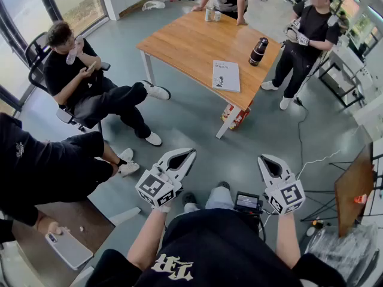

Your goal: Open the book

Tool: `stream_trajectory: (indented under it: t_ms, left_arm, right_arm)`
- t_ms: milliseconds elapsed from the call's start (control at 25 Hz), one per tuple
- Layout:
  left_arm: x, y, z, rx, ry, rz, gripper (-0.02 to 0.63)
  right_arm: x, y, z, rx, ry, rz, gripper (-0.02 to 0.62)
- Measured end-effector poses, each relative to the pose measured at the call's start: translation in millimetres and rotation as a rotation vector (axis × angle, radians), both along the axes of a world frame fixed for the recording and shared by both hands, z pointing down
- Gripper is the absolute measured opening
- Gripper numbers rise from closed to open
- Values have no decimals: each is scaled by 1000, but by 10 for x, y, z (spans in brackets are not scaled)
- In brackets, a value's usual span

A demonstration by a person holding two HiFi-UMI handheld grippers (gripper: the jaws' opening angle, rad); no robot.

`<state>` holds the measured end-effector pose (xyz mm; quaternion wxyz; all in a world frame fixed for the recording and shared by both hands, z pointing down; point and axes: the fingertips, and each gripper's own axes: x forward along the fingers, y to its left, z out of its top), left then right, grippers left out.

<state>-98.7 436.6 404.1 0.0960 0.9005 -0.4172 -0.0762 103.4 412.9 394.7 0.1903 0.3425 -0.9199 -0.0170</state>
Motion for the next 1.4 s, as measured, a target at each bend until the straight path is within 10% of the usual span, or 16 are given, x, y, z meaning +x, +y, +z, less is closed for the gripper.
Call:
stream_trajectory:
  t_ms: [1400]
  left_arm:
    - [749,-2336,-62,-36,-159,1,6]
  right_arm:
    - [623,-2527,148,-43,-90,-31,-12]
